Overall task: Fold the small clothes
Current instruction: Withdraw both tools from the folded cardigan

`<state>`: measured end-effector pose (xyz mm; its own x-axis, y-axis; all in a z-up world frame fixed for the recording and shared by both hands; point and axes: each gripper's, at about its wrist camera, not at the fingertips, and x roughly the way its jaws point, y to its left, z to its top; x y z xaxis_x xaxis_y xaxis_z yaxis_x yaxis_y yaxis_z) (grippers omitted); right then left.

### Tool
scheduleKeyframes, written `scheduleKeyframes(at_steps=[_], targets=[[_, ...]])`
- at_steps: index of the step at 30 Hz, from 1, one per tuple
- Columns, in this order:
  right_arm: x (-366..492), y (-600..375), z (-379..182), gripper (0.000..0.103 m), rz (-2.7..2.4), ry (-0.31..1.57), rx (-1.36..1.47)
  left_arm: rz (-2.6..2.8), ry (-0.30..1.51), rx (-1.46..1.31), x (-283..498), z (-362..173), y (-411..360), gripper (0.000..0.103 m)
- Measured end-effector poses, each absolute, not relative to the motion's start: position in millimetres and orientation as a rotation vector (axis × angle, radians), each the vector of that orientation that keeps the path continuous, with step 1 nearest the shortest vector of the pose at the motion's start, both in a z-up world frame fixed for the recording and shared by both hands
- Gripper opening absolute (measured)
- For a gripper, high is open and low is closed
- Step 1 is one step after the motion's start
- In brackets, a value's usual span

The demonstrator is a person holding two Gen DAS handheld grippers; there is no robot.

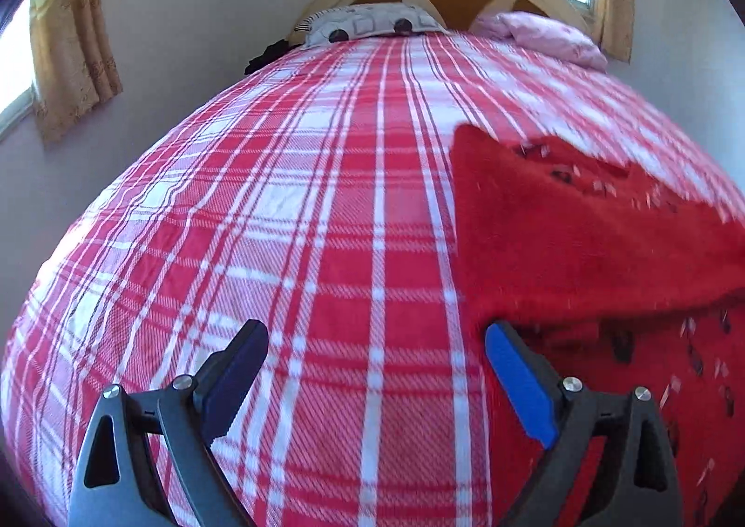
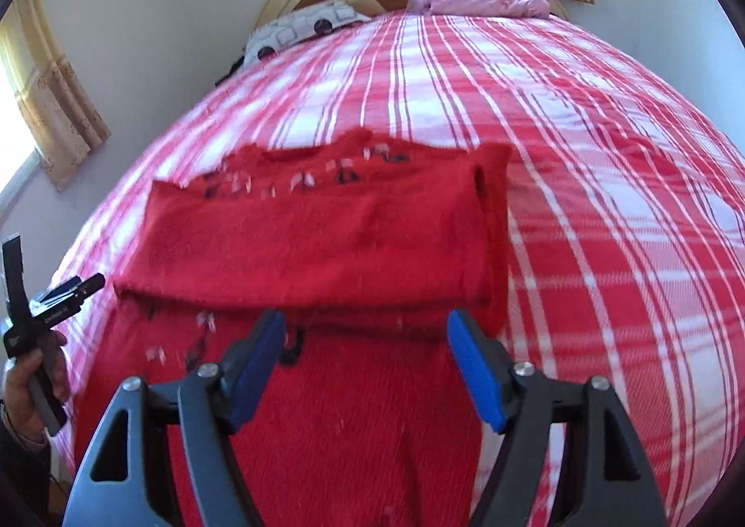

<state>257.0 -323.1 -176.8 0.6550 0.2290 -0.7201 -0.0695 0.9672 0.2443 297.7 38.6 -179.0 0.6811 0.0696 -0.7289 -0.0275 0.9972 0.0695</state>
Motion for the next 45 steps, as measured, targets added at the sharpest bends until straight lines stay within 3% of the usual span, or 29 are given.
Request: scheduleKeyframes(at_steps=[8,14,45], targets=[[228.2,-316.8,-190.0,0.074,0.142,0.856,0.144,0.06,0.855,0.089,289.5,-191.9,31.7,0.095],[214.4,-309.4,-192.5,0.056,0.084,0.839,0.051,0.053,0.863,0.078,290.5,-194.4,32.4,0.095],[130.6,-297.4,-199.4,0.056,0.071,0.798,0.024,-0.067,0.896,-0.037,198.4,-194.0,26.4,0.095]])
